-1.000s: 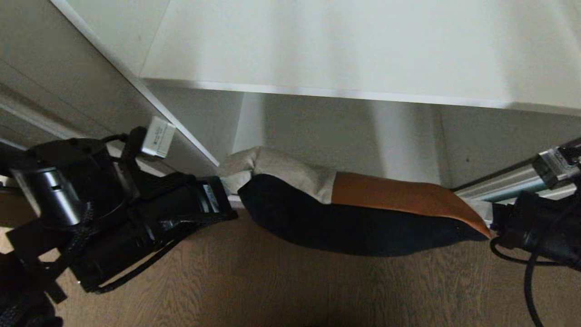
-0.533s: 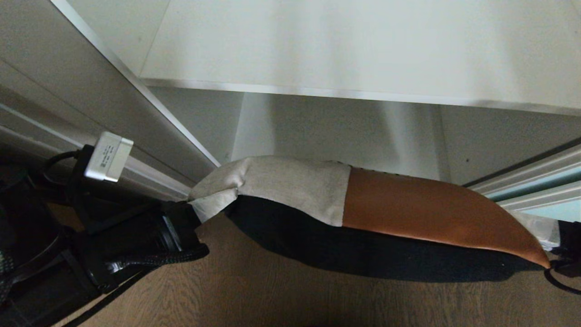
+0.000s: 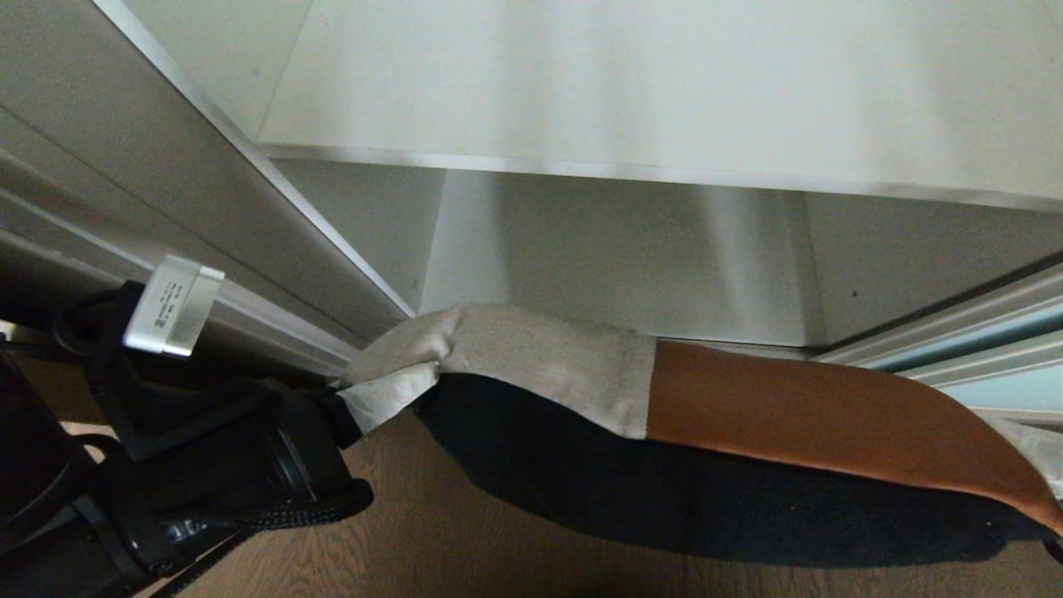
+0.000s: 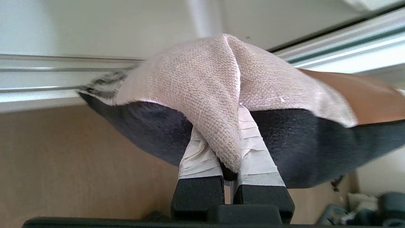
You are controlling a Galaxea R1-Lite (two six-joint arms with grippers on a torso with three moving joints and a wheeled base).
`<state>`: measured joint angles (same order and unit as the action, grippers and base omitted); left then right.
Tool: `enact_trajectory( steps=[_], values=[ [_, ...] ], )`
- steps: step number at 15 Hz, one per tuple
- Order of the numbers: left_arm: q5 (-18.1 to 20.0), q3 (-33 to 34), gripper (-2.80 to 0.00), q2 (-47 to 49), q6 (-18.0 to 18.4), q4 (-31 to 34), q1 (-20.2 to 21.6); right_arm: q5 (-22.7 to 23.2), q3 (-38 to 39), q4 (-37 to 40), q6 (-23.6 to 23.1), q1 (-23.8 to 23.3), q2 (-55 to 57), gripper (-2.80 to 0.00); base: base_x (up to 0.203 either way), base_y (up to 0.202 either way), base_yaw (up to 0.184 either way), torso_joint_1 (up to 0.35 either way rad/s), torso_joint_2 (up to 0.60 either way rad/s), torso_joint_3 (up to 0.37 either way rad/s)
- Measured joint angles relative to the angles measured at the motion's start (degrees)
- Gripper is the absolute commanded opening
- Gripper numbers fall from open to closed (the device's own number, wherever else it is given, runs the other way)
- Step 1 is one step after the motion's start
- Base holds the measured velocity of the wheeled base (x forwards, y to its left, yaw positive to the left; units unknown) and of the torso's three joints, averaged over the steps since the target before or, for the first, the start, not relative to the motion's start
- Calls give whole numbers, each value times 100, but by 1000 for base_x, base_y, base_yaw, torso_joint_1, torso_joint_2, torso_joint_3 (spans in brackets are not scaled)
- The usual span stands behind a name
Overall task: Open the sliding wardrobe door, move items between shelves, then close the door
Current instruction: Place the pillow on the higher shelf
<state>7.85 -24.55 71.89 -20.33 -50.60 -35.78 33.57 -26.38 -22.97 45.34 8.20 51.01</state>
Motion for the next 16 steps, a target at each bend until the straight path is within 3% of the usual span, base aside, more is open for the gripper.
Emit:
enact_trajectory(
  steps=[3, 13, 16],
  values=[
    [-4, 16, -280, -68, -12, 2, -96, -33, -13, 118, -5, 11, -161, -280, -79, 0, 1, 2, 3, 0],
    [-6, 85, -280, -115, -44, 6, -105, 1, 91, 126, 11, 22, -330, -280, -194, 0, 0, 1, 2, 2],
    [5, 11, -280, -76, -58, -2, -104, 8, 62, 250, 13, 22, -424, -280, -40, 0, -1, -2, -1, 4]
  ],
)
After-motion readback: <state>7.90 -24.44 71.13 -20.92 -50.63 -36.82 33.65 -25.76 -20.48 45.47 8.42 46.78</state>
